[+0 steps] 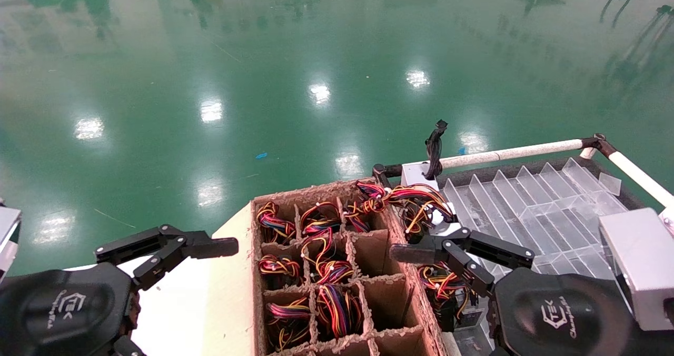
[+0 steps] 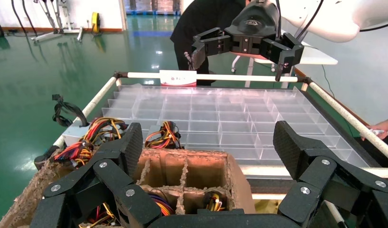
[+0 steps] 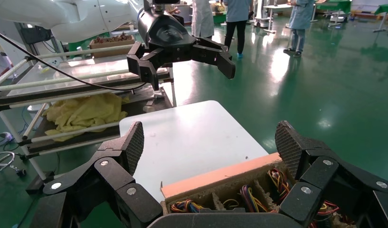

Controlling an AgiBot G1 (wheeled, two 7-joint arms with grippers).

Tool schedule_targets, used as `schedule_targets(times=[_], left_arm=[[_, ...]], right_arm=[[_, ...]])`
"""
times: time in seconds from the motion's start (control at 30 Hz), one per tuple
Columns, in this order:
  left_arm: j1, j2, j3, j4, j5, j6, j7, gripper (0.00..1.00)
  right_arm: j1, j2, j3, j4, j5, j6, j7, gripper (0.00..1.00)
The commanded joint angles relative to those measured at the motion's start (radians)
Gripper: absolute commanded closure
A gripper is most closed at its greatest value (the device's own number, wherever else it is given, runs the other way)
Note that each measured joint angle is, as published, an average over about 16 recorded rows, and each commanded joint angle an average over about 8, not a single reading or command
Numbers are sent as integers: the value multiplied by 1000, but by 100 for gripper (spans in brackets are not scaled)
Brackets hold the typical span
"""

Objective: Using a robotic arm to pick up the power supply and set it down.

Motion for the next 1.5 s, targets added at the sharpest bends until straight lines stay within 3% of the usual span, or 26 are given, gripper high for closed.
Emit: schedule_targets(times=[0.03,1.2,1.23,1.47,1.5], left_arm=[[0,0,0,0,0,0,0,0],[0,0,0,0,0,0,0,0],[0,0,0,0,0,0,0,8],[0,0,0,0,0,0,0,96],[0,0,0,0,0,0,0,100]], right_arm=[[0,0,0,0,0,0,0,0],[0,0,0,0,0,0,0,0],[0,0,0,0,0,0,0,0],[0,0,0,0,0,0,0,0],[0,0,0,0,0,0,0,0]])
